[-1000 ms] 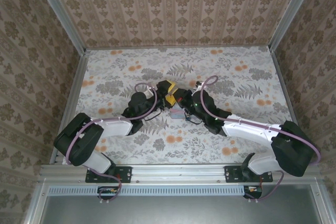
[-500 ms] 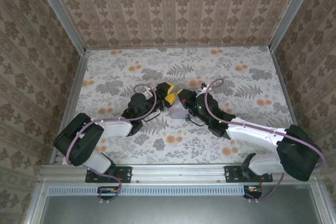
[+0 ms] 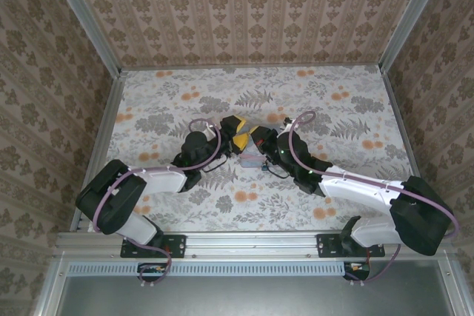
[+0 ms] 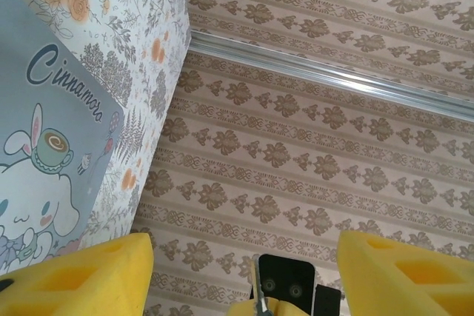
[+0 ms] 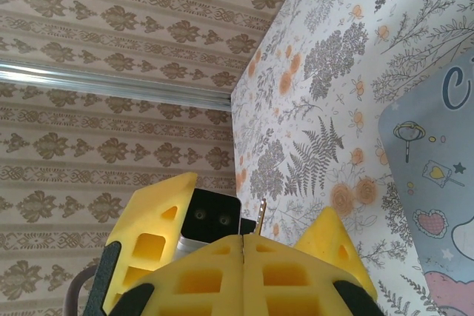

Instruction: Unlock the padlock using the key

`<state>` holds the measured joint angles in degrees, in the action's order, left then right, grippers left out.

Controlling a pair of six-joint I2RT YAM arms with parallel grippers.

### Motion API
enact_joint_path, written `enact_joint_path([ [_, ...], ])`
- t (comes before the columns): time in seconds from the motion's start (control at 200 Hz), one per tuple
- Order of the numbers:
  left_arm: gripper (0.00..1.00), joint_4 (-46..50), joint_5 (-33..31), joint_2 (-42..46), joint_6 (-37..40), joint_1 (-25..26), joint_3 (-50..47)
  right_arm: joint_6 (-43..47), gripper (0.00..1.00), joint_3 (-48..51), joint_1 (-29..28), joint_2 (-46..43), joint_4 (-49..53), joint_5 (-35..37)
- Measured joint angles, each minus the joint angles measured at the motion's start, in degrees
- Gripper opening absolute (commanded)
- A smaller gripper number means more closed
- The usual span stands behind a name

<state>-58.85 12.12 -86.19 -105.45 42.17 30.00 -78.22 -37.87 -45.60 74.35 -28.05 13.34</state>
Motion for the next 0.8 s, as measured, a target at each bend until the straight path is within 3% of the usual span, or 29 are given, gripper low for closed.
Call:
enact_joint_path([
  [0.25,0.68,0.2,0.0,0.1,0.0,0.4,0.0,-0.1,0.0,-2.5,-0.8,2.9,-0.7,0.0],
  [0.545,0.45,0.2,-0.2,1.7,0.7,0.5,0.0,-1.4,0.0,-1.8,-1.6,4.6,-1.7,0.4],
  [0.8,0.39,1.2,-0.8,2.5,1.1,0.5,-0.4,-1.4,0.0,-0.1,-1.6,2.4,-1.3,2.6],
])
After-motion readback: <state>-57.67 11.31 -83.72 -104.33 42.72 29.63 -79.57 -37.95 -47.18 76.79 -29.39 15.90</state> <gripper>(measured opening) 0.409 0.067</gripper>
